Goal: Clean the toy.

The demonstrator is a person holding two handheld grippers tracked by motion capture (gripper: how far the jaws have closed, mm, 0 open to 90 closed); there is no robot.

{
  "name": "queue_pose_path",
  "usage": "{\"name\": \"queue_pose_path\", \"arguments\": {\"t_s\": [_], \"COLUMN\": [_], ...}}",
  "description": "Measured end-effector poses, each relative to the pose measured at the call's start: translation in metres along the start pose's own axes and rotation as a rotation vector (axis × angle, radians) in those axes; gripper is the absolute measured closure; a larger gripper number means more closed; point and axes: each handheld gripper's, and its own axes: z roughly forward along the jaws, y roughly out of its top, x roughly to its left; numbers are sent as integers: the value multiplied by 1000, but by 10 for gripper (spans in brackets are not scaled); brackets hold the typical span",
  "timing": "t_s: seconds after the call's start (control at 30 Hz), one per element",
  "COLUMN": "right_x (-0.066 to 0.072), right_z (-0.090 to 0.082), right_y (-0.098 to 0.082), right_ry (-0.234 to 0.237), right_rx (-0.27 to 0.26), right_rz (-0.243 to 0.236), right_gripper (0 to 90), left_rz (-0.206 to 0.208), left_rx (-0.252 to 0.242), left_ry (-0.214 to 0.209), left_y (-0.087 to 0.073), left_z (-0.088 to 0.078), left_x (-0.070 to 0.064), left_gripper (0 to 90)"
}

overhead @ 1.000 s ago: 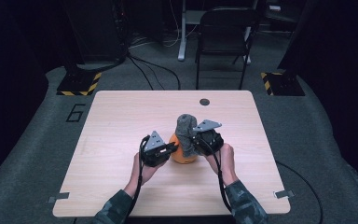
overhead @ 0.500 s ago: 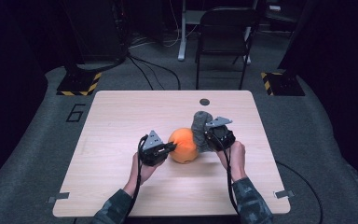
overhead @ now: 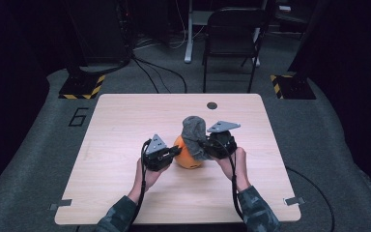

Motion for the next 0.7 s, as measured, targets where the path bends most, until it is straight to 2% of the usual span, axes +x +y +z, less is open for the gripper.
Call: {"name": "queue_pose_path", "arguments": {"t_s": [0.03,0.1,0.13,0.2,0.23,0.27,0.33,0.37,0.4,0.43,0.53,0.57,0.7], "right_x": [6,9,17,18,18,19,19,19,17,13,8,6,-6], "right_z": [4,6,18,22,25,26,25,23,23,21,21,20,18], "right_y": [0,0,-4,-6,-8,-8,-7,-8,-7,-8,-8,-9,-10], "right_ry": [29,36,25,20,13,-27,-38,-50,-57,-74,-75,-81,-93], "right_rx": [1,9,42,47,57,66,74,83,76,93,88,91,93], "right_rz": [-3,-10,-39,-40,-55,-80,-82,-77,-94,-84,-94,-73,-60], "right_gripper": [734,734,734,734,735,735,735,734,734,733,733,732,731], "left_rz": [0,6,5,1,-7,-1,0,0,2,0,-4,-4,-4], "left_rx": [0,-5,10,13,14,15,18,18,19,15,12,12,13], "left_ry": [0,3,11,20,18,20,18,18,16,19,18,18,7], "left_y": [0,0,0,-1,-2,-2,-1,-1,-2,-2,-2,-2,-2], "left_z": [0,1,1,2,3,3,3,3,3,4,4,4,4], "left_x": [0,0,-1,-1,-1,-1,-2,-2,-2,-2,-1,-1,-1], "left_gripper": [842,842,842,843,844,844,846,846,847,849,850,850,852]}}
